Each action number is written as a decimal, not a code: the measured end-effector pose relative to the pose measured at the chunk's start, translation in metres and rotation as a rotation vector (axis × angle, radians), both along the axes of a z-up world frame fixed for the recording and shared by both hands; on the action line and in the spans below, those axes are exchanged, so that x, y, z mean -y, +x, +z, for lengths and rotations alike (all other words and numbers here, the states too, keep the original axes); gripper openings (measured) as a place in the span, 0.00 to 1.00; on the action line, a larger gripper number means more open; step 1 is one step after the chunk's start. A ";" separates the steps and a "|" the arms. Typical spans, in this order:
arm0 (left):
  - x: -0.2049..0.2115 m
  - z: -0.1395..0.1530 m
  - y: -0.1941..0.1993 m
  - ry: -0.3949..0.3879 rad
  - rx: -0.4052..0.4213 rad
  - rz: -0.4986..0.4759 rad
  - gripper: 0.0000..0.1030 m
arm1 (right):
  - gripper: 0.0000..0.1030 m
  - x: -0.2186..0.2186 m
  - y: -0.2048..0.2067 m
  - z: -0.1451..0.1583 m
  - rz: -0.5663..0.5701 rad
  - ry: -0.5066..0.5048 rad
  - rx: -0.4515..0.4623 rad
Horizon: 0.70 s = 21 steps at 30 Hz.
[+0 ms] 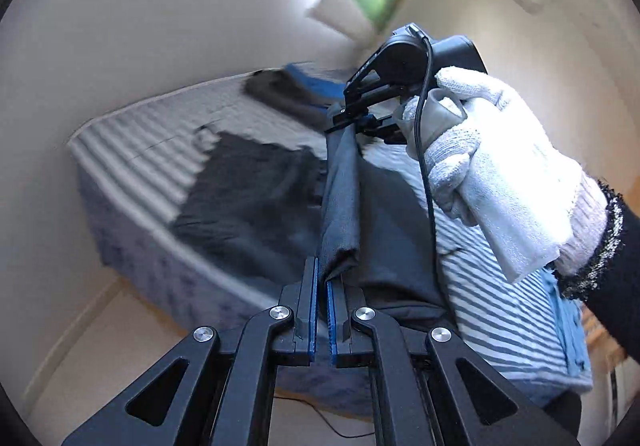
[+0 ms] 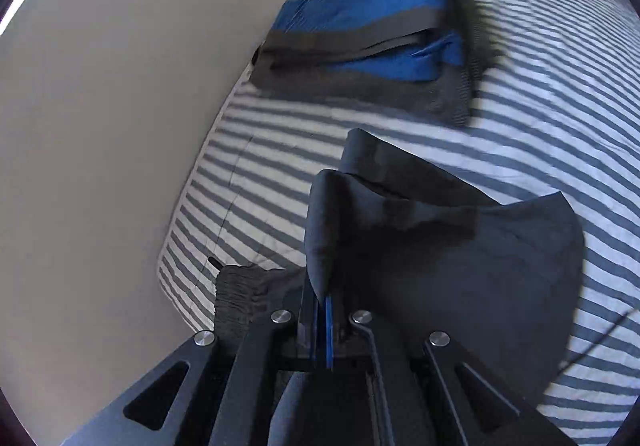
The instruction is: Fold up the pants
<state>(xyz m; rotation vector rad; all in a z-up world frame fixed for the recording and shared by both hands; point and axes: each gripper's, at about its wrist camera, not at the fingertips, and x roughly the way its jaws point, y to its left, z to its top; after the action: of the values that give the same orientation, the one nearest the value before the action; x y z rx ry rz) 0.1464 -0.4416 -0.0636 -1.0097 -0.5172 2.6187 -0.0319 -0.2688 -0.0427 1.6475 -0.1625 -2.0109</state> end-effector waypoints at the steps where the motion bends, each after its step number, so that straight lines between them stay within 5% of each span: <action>1: 0.007 -0.004 -0.002 0.010 0.009 0.017 0.03 | 0.02 0.010 0.002 -0.004 0.017 0.007 0.002; 7: 0.048 -0.022 -0.008 0.067 0.071 0.118 0.04 | 0.11 0.069 0.002 -0.024 0.181 0.047 0.017; 10: 0.057 -0.030 -0.014 0.083 0.130 0.126 0.10 | 0.17 0.062 -0.005 -0.016 0.187 -0.009 0.061; 15: 0.061 -0.021 -0.005 0.018 0.117 0.162 0.25 | 0.21 -0.006 0.007 0.037 0.222 -0.184 0.023; 21: 0.060 0.020 0.004 -0.054 0.049 0.124 0.29 | 0.22 -0.123 0.067 0.058 0.238 -0.184 -0.078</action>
<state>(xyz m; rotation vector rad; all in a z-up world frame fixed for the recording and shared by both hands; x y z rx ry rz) 0.1504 -0.5020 -0.0435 -1.0943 -0.5390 2.7365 0.0351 -0.1461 0.0155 1.4025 -0.1137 -1.8200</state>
